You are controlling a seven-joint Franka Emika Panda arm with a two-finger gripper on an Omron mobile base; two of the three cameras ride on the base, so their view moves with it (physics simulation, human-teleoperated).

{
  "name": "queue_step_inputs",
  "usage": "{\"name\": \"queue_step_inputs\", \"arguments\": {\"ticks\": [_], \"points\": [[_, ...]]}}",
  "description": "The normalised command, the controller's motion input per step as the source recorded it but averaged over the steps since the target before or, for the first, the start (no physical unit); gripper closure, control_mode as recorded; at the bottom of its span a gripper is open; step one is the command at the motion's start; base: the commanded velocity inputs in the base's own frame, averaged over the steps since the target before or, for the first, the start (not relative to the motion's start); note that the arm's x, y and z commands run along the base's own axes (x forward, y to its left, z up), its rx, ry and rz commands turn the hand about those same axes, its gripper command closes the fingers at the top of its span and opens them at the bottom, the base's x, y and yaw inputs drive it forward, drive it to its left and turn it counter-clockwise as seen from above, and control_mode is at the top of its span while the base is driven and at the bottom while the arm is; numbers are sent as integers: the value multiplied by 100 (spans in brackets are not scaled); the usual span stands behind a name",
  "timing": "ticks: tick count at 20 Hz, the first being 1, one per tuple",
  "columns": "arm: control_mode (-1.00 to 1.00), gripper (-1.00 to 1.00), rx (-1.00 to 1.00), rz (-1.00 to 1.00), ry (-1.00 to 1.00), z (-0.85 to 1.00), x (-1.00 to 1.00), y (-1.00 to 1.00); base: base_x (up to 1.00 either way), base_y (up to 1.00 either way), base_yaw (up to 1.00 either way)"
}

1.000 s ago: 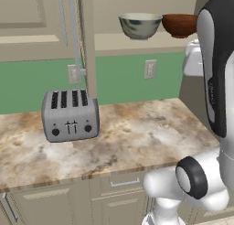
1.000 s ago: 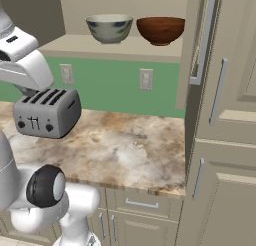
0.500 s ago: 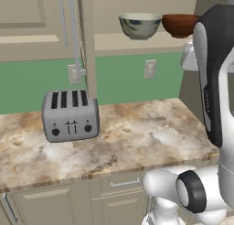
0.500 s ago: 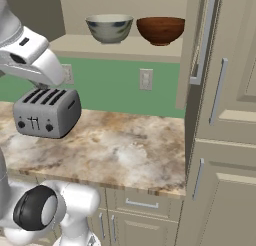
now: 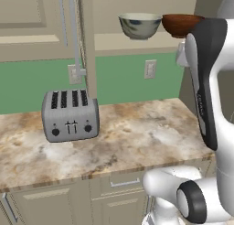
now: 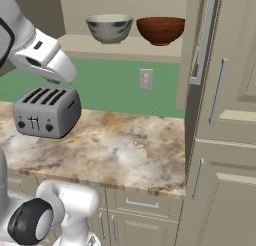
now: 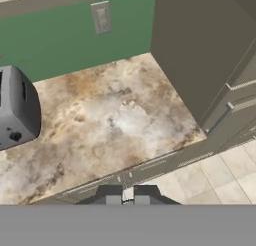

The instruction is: Move the bowls from the cabinet to the plates on the dining table.

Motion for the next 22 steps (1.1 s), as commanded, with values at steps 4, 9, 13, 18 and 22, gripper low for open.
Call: {"name": "queue_step_inputs", "arguments": {"ticks": [4, 9, 13, 18, 22], "points": [[-100, -100, 0, -10, 0, 6, 28, -5, 0, 0, 0], [-100, -100, 0, -1, 0, 49, 24, -7, 0, 0, 0], [-100, -100, 6, 0, -6, 60, 19, -3, 0, 0, 0], [-100, -100, 11, -3, -18, 5, 13, 0, 0, 0, 0], [-100, -100, 9, -7, -21, -25, 16, 0, 0, 0, 0]]}}
